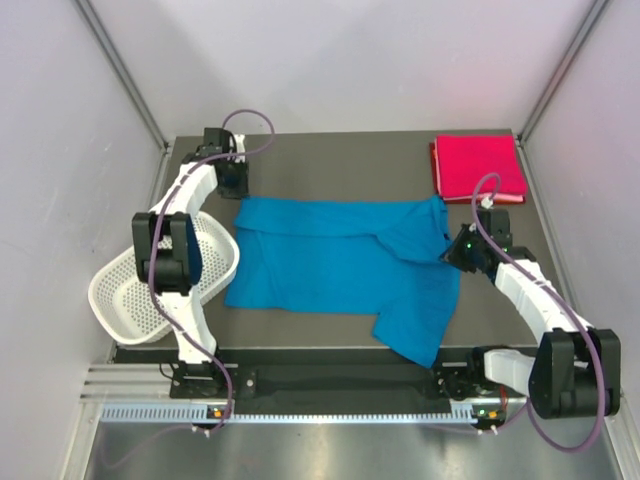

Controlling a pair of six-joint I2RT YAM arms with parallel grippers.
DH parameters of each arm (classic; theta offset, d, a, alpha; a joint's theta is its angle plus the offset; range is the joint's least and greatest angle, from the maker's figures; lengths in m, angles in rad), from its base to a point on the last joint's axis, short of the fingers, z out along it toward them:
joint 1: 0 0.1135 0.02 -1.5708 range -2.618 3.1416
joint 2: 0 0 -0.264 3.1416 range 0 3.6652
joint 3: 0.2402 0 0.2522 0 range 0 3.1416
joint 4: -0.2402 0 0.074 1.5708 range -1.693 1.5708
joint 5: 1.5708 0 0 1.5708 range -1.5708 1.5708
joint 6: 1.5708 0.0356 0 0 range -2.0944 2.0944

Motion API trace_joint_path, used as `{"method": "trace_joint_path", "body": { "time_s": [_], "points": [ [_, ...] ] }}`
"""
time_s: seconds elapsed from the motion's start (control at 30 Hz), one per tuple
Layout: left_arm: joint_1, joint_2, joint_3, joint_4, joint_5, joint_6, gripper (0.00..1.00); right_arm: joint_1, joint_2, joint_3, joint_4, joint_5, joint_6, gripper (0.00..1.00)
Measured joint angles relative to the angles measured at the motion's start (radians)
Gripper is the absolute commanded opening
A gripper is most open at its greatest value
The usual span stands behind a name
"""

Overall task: Fold and stack the t-shirts
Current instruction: Fold the tshirt

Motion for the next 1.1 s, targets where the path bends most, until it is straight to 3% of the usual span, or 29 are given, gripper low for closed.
{"method": "trace_joint_path", "body": {
  "time_s": [0.4,0.5,0.53,0.63,0.93,1.1],
  "points": [
    [-0.005,0.148,0.056,-0.093,0.069,-0.084,0.26,0.0,-0.005,-0.073,0.012,-0.015,0.026,0.01],
    [-0.006,0.166,0.067,-0.101,0.056,-0.096,0.26,0.0,-0.005,-0.079,0.016,-0.021,0.031,0.18],
    [-0.006,0.172,0.069,-0.103,0.051,-0.097,0.26,0.0,-0.004,-0.079,0.016,-0.023,0.031,0.32],
    [-0.008,0.18,0.07,-0.109,0.037,-0.103,0.26,0.0,0.011,-0.05,-0.021,-0.015,0.005,0.45],
    [-0.031,0.18,0.093,-0.051,0.095,-0.184,0.26,-0.008,0.267,0.344,-0.032,0.089,-0.112,0.42],
    [-0.076,0.18,0.093,-0.012,0.142,-0.236,0.26,-0.006,0.412,0.449,0.018,0.136,-0.173,0.4]
  ]
}}
